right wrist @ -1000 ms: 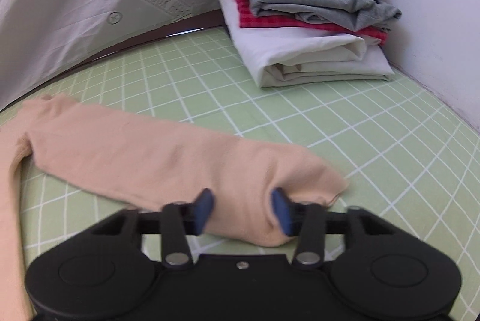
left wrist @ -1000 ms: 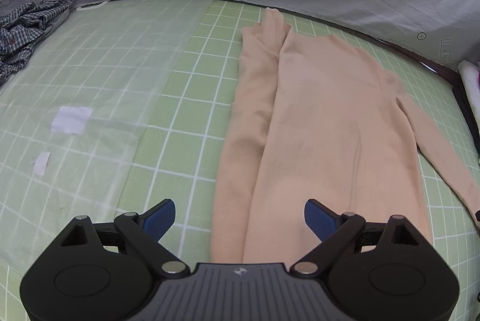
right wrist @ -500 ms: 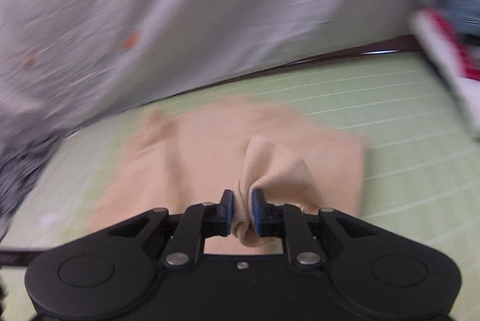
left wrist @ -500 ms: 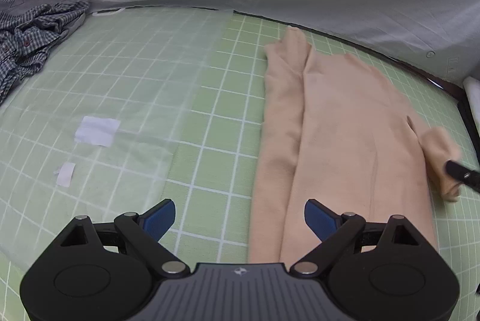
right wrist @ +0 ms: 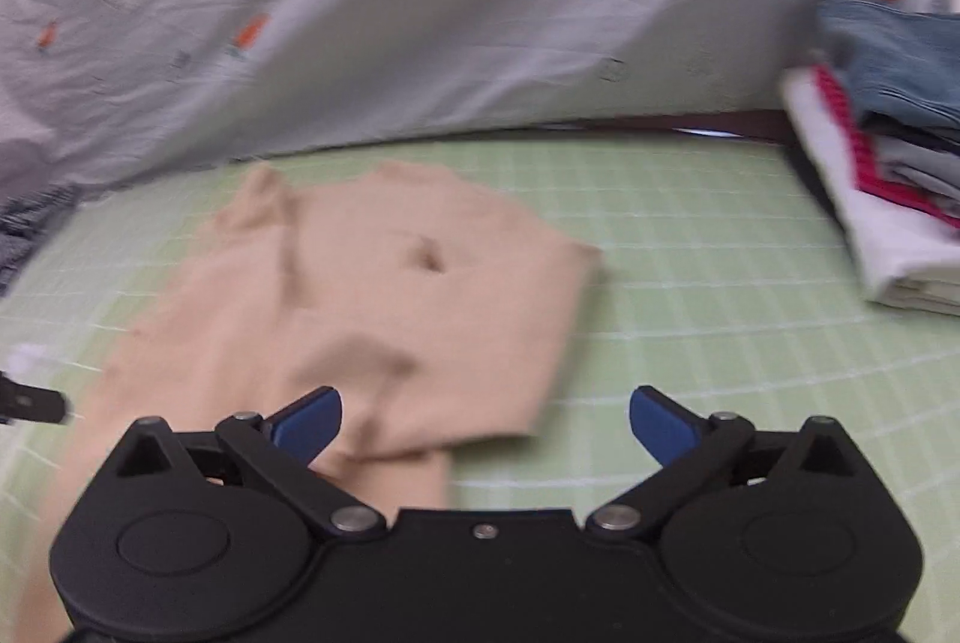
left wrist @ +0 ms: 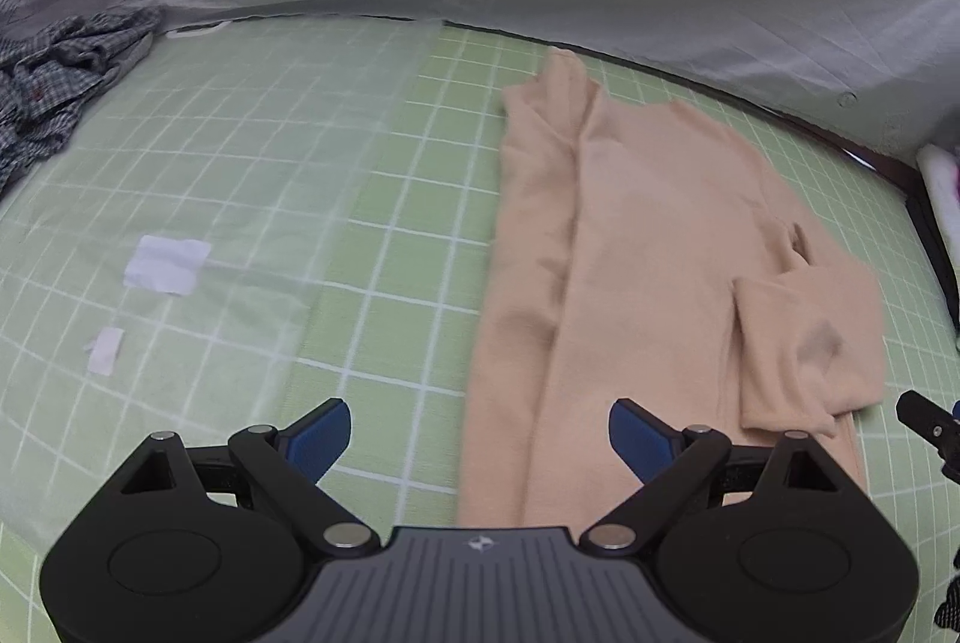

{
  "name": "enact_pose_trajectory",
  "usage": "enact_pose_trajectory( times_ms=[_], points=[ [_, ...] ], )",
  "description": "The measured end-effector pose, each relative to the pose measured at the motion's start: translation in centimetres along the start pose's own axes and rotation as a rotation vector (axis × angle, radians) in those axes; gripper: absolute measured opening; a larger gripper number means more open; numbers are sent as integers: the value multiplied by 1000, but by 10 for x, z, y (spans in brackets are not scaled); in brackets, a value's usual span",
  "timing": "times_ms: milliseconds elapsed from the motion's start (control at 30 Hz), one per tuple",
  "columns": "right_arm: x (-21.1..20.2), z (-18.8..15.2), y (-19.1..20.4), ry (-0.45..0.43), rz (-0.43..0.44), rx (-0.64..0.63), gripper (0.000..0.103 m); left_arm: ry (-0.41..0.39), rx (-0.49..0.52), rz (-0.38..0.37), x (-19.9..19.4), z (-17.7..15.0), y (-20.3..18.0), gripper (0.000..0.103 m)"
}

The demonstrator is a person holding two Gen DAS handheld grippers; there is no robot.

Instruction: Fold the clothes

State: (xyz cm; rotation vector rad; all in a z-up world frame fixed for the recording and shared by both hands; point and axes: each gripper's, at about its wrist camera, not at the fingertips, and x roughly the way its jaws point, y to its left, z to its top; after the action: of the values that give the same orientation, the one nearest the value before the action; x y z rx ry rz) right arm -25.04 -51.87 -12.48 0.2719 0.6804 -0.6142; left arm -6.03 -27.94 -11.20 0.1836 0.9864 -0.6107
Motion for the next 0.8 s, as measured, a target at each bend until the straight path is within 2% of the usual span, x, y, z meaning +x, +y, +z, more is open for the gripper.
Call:
enact_pose_trajectory(
  times_ms=[100, 267, 567, 800],
  points=[
    [0, -13, -24, 40, -65, 48, 103, -10, 43, -20, 1, 0, -17, 93],
    [2, -22, -53, 69, -123, 91, 103, -36, 105, -77, 3, 6, -45, 91],
    [22, -23, -87, 102, -202, 181, 103, -15, 237, -257, 19, 23, -101, 40],
    [36, -25, -91, 125, -212, 175, 103, 57, 305, -263, 50, 28, -140, 38]
  ],
)
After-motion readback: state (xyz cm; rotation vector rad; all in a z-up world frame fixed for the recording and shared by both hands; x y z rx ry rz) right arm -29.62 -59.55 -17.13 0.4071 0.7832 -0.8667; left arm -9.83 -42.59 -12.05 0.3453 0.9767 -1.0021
